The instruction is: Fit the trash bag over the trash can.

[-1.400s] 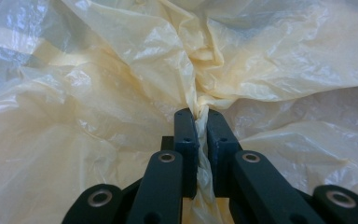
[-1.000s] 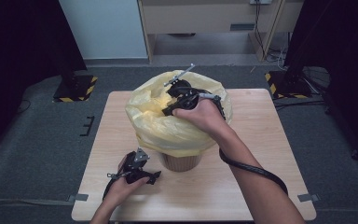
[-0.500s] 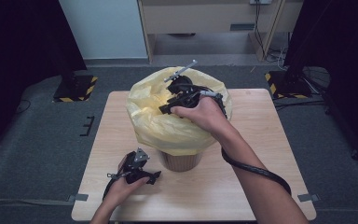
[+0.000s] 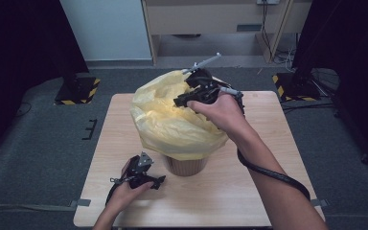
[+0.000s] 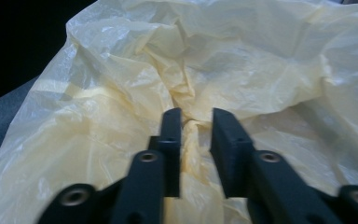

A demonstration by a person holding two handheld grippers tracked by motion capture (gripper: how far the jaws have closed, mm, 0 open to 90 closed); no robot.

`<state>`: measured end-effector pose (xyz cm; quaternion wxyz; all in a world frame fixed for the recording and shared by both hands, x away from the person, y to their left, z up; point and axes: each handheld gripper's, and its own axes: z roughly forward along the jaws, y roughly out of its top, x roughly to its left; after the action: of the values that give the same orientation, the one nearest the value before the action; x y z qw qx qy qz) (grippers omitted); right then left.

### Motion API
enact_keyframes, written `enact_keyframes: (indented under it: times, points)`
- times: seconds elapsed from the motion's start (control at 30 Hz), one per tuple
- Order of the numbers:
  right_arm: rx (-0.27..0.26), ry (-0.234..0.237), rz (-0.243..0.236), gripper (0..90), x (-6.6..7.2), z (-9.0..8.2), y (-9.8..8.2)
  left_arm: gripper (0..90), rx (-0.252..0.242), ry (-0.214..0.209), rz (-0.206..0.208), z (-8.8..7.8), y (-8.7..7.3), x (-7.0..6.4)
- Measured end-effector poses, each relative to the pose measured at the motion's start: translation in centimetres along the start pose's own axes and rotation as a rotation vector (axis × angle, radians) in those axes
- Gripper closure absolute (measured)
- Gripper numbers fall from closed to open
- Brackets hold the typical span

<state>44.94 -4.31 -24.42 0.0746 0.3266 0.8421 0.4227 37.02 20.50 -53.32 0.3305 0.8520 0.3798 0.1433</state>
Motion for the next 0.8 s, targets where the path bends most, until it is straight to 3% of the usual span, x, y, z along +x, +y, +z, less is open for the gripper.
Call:
enact_keyframes:
  times: [0.23,0.8]
  points:
    - [-0.023,0.015,0.07,90.0,-1.6,-2.3,-0.9,0.0,-0.001,0.001,-0.001,0.0,0.0,0.0]
    - [-0.111,-0.013,0.151,90.0,-5.0,-8.2,-4.0,0.0,-0.004,0.003,-0.002,0.0,0.0,0.0]
